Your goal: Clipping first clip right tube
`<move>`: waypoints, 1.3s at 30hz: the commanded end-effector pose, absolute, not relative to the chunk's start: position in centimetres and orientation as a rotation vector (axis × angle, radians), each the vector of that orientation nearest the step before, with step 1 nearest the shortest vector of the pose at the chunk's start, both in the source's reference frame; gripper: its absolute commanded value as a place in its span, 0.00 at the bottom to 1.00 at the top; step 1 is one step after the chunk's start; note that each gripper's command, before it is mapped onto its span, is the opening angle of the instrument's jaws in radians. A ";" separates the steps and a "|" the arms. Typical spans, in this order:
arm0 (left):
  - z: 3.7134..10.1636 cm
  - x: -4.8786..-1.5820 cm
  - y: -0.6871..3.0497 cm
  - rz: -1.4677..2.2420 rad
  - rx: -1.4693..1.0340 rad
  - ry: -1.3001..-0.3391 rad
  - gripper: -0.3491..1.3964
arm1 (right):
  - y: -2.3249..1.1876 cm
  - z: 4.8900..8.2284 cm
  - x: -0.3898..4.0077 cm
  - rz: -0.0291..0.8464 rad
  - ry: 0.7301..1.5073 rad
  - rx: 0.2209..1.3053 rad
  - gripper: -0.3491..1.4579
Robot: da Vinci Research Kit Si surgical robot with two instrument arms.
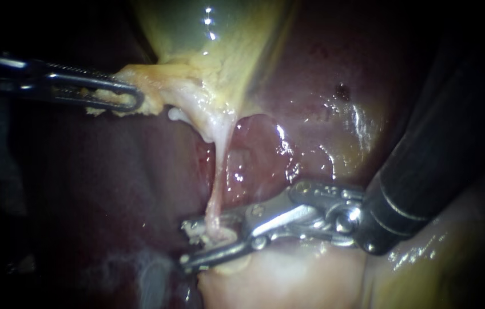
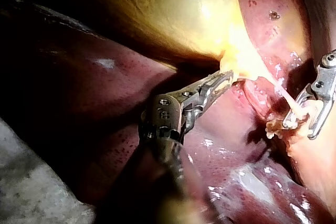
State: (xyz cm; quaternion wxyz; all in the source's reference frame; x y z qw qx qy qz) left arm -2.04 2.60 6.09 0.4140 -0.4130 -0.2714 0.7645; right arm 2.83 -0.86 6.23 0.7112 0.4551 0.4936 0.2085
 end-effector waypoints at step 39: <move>6.11 -2.04 2.60 1.922 -1.038 -0.682 0.00 | -0.81 6.29 2.75 0.452 1.005 0.985 0.00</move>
